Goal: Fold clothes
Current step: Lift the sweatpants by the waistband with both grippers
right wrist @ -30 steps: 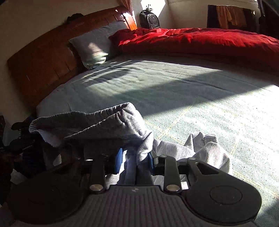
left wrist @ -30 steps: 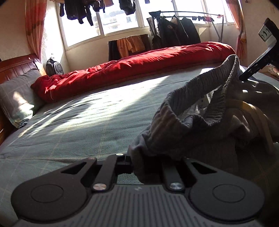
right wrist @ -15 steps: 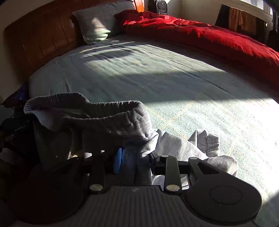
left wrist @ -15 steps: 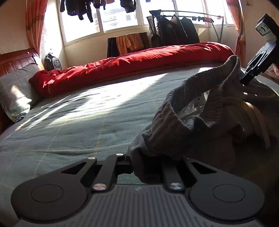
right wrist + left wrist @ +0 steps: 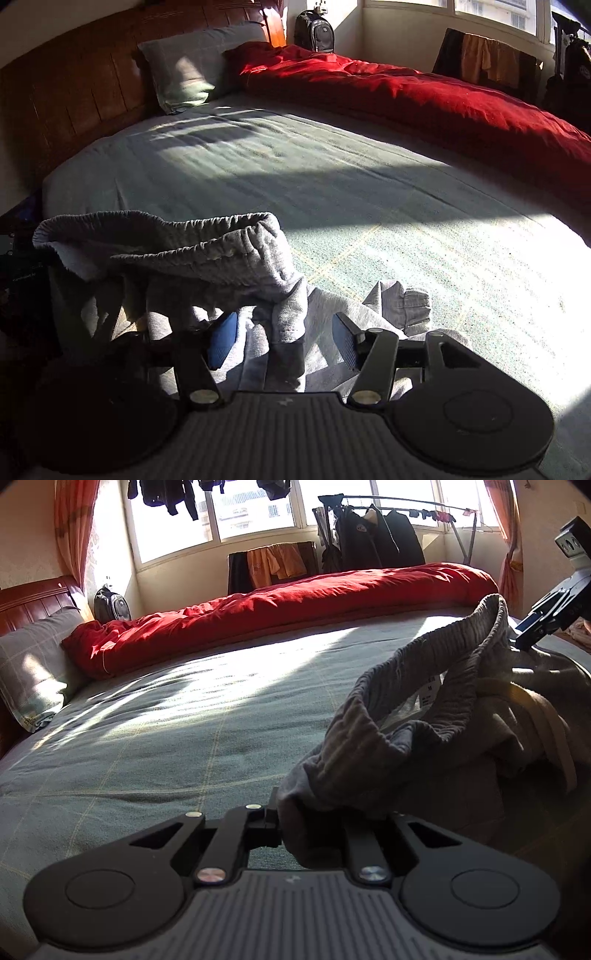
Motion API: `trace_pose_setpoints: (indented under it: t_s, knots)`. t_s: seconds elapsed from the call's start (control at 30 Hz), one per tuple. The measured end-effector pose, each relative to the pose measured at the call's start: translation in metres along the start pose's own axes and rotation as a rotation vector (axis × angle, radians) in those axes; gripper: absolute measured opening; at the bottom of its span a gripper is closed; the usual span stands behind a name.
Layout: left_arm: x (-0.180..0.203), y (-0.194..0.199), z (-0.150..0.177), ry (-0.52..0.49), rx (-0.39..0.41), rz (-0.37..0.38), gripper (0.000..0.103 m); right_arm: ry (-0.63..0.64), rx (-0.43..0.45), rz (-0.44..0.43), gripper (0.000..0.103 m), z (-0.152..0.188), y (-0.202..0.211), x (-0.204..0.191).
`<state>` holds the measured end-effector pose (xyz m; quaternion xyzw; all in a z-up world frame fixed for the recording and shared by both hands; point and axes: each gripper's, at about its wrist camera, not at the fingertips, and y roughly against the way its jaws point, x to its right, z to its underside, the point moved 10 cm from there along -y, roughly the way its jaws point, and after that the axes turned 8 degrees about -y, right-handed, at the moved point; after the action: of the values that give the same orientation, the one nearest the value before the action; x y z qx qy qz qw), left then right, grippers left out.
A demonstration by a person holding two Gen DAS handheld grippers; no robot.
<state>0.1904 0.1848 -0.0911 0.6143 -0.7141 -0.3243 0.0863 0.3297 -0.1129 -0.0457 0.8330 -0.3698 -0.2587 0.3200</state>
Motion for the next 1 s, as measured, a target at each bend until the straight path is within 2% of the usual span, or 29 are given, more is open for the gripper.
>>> trace_pose_setpoints:
  t_s: [0.23,0.37,0.6,0.73,0.83,1.0]
  knots:
    - [0.0,-0.007,0.004,0.002,-0.022,-0.003,0.016,-0.079,-0.084,-0.16,0.061,0.004,0.002,-0.001]
    - [0.0,-0.009,0.007,0.008,-0.027,0.001,0.017,-0.145,-0.09,-0.195,0.061,0.006,-0.002,0.009]
    - [-0.001,-0.014,0.008,0.016,-0.042,0.003,0.017,-0.282,-0.091,-0.337,0.061,0.009,-0.019,0.013]
    - [-0.002,-0.014,0.009,0.025,-0.04,0.008,0.017,-0.233,-0.1,-0.345,0.059,0.01,-0.024,-0.003]
    - [-0.002,-0.015,0.011,0.042,-0.044,0.013,0.016,-0.149,-0.104,-0.282,0.048,0.009,-0.024,-0.016]
    - [-0.002,-0.018,0.017,0.047,-0.055,0.011,0.016,-0.087,-0.124,-0.211,0.049,0.007,-0.02,-0.032]
